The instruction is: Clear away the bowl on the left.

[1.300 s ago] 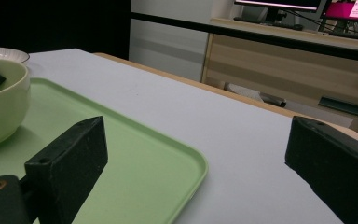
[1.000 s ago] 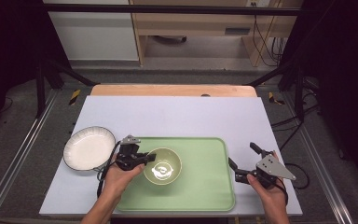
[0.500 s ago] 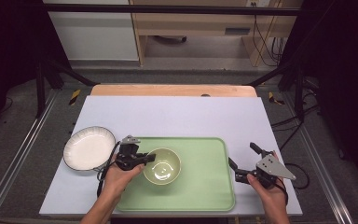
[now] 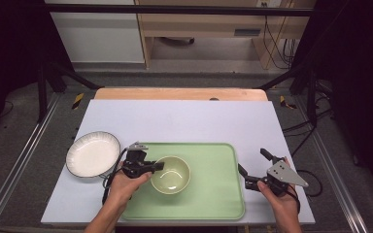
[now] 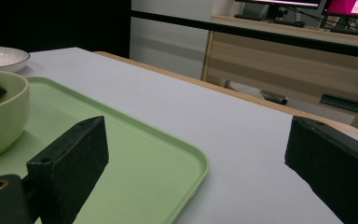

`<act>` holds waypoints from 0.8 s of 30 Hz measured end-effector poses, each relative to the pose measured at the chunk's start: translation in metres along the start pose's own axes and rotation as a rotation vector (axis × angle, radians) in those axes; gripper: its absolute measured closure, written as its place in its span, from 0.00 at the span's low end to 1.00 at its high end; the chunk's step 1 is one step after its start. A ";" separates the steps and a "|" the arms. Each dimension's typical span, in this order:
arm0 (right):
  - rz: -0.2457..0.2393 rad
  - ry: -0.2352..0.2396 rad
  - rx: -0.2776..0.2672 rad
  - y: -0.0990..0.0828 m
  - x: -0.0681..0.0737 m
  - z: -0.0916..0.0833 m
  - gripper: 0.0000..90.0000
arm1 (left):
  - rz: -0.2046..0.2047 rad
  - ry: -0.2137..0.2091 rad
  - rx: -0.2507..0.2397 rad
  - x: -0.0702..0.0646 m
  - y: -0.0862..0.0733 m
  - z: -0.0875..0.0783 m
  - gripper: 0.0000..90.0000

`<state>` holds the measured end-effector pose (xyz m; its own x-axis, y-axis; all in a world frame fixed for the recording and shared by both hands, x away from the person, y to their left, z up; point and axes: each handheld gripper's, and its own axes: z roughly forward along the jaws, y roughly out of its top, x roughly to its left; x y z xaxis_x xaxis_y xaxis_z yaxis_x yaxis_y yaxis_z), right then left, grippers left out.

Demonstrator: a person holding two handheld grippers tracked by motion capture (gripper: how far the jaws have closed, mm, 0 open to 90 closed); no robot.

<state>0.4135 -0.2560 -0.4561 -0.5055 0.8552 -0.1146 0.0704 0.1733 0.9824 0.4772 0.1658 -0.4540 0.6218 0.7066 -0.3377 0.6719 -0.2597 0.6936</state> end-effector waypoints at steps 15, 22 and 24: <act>0.005 0.003 0.002 0.000 0.000 0.000 0.07 | -0.005 -0.001 0.010 0.002 0.000 0.002 0.91; 0.009 0.000 0.004 0.000 0.000 0.001 0.07 | 0.023 0.011 0.018 0.001 0.001 0.002 0.91; 0.010 0.001 0.007 -0.001 0.000 0.001 0.07 | 0.026 0.012 0.016 0.001 0.001 0.003 0.91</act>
<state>0.4141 -0.2556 -0.4568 -0.5057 0.8564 -0.1042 0.0813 0.1675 0.9825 0.4791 0.1645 -0.4554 0.6343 0.7073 -0.3119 0.6620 -0.2886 0.6918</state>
